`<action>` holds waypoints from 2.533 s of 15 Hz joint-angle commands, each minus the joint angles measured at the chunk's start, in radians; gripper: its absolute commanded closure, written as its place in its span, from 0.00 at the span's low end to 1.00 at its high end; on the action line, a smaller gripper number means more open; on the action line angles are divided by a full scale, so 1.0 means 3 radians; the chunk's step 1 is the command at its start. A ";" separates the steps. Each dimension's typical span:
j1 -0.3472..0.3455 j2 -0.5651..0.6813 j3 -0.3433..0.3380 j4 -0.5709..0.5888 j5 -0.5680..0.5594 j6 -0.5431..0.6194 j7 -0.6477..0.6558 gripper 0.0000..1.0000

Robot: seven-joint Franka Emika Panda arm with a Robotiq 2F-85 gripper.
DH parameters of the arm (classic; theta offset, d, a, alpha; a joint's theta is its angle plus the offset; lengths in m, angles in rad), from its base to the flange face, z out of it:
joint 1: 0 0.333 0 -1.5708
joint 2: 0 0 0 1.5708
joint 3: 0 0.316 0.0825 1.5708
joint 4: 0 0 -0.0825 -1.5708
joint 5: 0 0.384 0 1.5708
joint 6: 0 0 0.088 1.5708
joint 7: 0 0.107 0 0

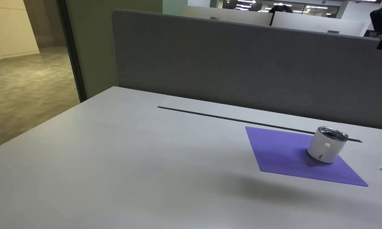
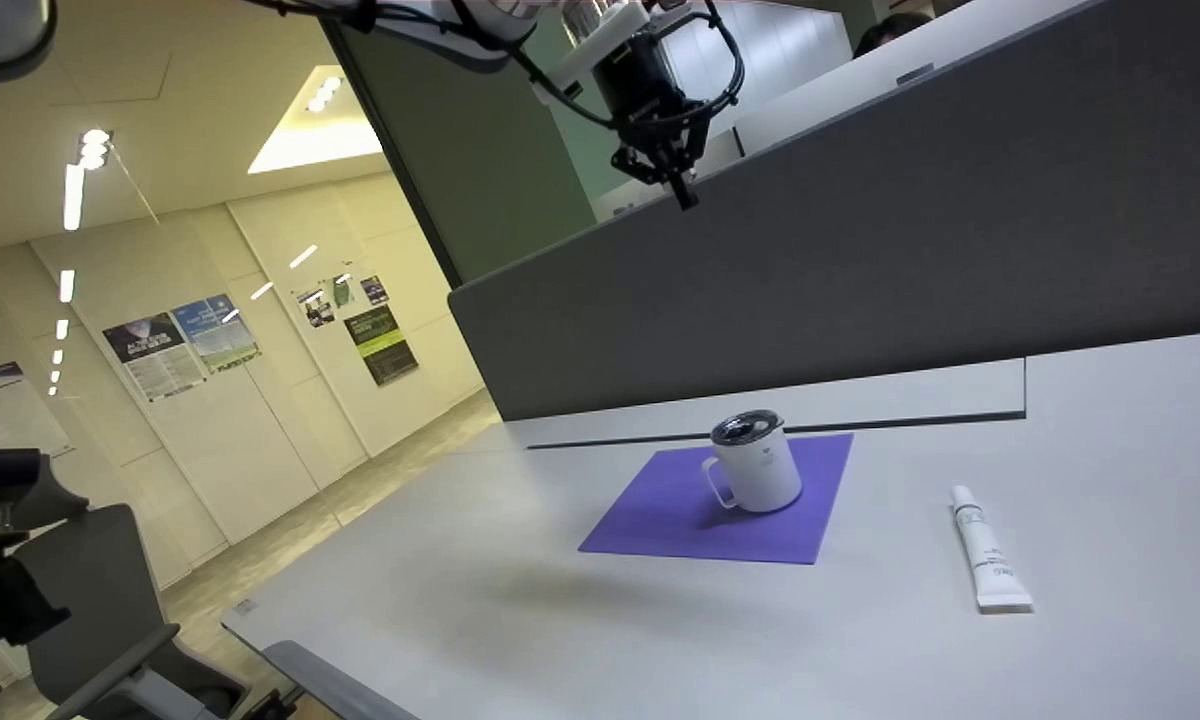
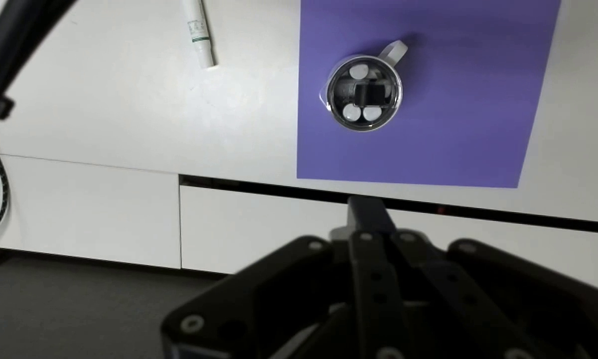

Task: Move the black object on the strainer to the right, then to the left

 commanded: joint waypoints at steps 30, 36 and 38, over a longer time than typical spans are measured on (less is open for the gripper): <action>-0.0072 0.0656 0.0092 -0.1431 -0.0025 0.2228 -0.0235 1.00; -0.0102 0.0656 0.0146 -0.1446 0.0043 0.2186 -0.0246 1.00; -0.0126 0.0662 0.0180 -0.1438 0.0073 0.2157 -0.0261 1.00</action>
